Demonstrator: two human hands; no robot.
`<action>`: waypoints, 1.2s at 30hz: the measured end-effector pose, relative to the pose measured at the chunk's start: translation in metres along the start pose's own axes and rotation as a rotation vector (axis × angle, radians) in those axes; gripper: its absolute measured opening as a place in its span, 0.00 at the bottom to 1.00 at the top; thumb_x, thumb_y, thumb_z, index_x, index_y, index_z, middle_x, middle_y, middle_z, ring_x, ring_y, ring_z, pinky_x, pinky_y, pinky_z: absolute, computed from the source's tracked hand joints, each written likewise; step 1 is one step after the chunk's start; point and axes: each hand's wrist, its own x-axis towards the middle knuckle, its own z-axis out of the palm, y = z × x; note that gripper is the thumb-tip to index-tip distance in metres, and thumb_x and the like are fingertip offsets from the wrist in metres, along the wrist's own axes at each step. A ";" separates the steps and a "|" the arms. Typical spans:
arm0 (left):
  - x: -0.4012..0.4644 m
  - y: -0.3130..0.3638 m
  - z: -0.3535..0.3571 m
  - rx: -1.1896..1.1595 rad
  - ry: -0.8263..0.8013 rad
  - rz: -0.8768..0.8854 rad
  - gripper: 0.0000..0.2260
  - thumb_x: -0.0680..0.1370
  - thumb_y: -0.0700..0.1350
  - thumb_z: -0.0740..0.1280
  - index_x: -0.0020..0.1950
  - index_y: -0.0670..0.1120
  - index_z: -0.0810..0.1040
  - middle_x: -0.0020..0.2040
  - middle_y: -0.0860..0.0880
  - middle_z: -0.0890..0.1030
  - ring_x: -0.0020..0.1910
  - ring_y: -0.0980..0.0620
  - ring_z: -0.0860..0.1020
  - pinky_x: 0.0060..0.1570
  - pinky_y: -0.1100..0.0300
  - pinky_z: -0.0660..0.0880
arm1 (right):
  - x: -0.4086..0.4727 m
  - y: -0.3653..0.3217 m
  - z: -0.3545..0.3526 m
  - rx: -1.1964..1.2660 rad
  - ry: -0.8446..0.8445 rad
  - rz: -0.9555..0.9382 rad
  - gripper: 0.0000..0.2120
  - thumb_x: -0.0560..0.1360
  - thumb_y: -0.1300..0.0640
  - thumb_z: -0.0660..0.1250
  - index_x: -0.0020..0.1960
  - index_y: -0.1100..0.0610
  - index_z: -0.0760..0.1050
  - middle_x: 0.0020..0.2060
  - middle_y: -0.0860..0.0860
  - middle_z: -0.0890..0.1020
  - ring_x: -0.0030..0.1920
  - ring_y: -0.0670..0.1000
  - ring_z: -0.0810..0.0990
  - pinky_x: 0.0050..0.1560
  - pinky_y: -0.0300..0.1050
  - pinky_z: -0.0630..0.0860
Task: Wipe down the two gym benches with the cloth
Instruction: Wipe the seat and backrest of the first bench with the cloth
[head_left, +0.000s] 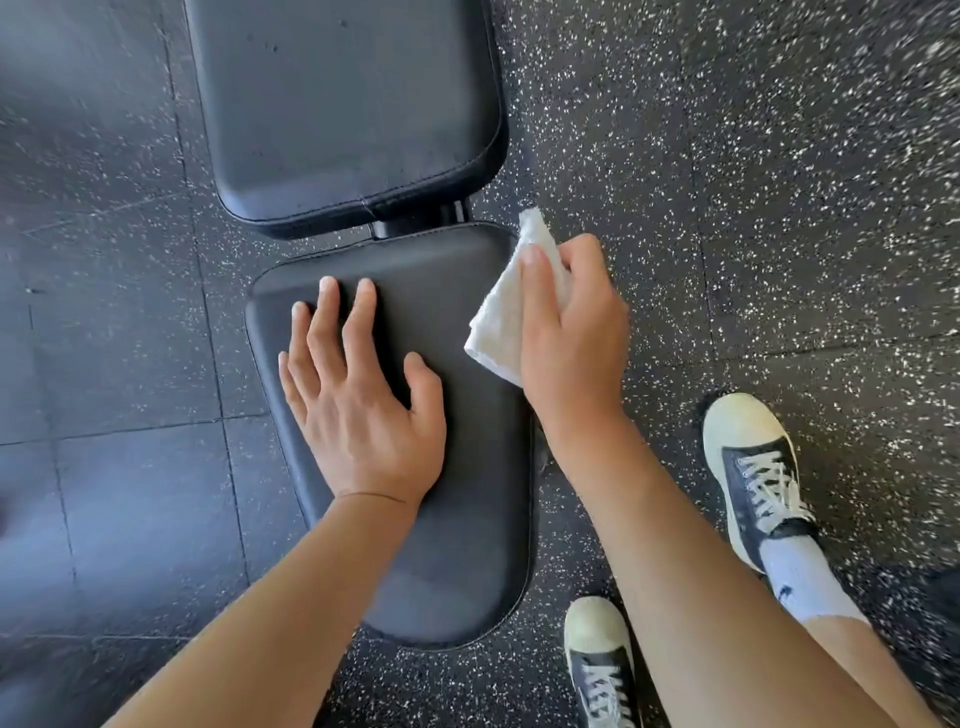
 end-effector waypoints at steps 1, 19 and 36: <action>0.000 0.000 0.000 0.002 0.000 0.002 0.30 0.78 0.52 0.60 0.82 0.52 0.65 0.84 0.50 0.63 0.84 0.43 0.57 0.81 0.39 0.53 | -0.007 0.002 -0.002 0.011 -0.003 0.000 0.14 0.84 0.44 0.59 0.47 0.53 0.68 0.37 0.48 0.78 0.38 0.54 0.75 0.40 0.55 0.72; 0.000 0.000 0.000 -0.006 0.009 0.010 0.30 0.79 0.51 0.60 0.82 0.52 0.65 0.84 0.50 0.62 0.84 0.42 0.57 0.81 0.40 0.53 | -0.015 -0.006 -0.007 -0.007 -0.035 -0.013 0.12 0.83 0.47 0.61 0.48 0.55 0.67 0.41 0.51 0.78 0.41 0.56 0.74 0.41 0.54 0.66; 0.000 0.000 0.001 0.031 -0.042 -0.048 0.32 0.77 0.54 0.60 0.82 0.52 0.65 0.85 0.50 0.60 0.85 0.43 0.55 0.82 0.38 0.51 | 0.023 -0.022 -0.031 -0.363 -0.449 -0.743 0.07 0.78 0.54 0.71 0.55 0.53 0.79 0.47 0.52 0.78 0.40 0.55 0.78 0.31 0.48 0.75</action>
